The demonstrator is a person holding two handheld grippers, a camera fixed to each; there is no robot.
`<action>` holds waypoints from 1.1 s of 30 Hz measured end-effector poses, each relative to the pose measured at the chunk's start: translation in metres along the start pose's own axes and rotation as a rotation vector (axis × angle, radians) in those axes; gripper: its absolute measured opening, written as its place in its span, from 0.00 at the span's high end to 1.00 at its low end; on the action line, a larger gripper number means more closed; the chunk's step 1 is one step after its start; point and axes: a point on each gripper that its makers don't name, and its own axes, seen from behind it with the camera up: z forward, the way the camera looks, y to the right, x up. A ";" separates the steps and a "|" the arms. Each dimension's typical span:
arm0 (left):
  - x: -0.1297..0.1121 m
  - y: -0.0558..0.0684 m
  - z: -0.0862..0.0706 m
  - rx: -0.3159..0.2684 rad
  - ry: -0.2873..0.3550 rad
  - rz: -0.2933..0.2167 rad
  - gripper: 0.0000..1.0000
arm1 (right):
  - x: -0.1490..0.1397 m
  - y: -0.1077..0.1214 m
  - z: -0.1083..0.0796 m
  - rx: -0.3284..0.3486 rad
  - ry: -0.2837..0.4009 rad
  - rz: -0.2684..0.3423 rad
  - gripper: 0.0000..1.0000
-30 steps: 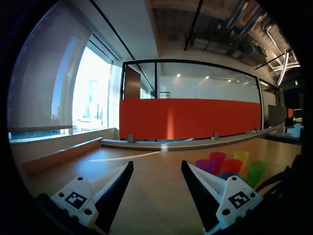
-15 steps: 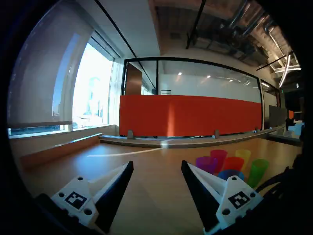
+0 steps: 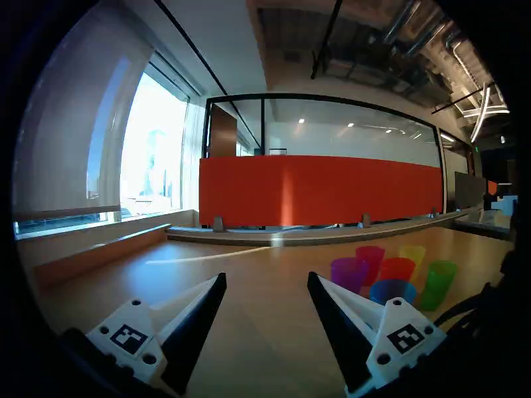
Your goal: Pour water
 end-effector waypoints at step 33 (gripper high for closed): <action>0.001 0.002 0.000 -0.010 -0.004 0.004 0.09 | 0.013 0.002 0.005 0.079 0.088 -0.008 0.01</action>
